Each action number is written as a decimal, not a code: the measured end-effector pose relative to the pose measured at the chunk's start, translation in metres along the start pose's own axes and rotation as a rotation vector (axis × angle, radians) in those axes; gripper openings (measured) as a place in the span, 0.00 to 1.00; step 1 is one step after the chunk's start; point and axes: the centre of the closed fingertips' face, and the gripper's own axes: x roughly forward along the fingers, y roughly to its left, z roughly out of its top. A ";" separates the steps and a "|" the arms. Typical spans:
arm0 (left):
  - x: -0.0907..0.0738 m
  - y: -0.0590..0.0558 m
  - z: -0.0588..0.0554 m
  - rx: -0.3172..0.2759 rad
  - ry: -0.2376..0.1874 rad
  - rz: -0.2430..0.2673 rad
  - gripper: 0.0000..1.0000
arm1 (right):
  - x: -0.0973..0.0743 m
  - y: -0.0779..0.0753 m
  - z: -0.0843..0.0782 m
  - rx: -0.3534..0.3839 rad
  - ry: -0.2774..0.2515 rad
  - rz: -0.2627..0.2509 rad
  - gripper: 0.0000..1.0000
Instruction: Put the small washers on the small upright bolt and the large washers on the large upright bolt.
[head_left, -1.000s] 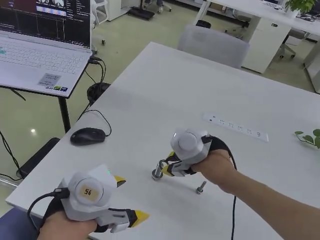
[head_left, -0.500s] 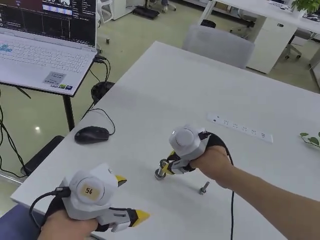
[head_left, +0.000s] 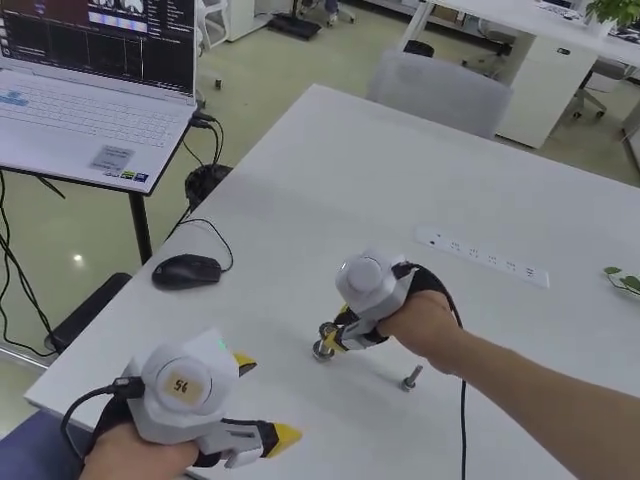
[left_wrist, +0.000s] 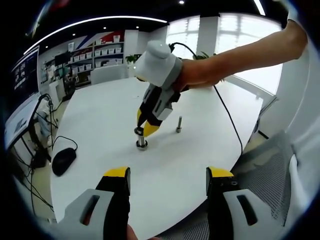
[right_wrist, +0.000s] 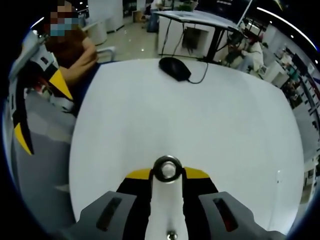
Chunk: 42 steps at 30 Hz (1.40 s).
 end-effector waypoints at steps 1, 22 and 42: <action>0.000 0.000 0.000 0.000 0.000 0.001 0.60 | 0.001 0.000 -0.001 0.000 0.004 0.000 0.23; 0.001 0.002 0.002 0.002 -0.001 -0.002 0.60 | 0.023 0.002 -0.013 0.043 0.044 0.030 0.24; 0.000 0.002 0.000 -0.007 -0.002 0.005 0.60 | 0.037 0.007 -0.028 0.056 0.088 0.058 0.25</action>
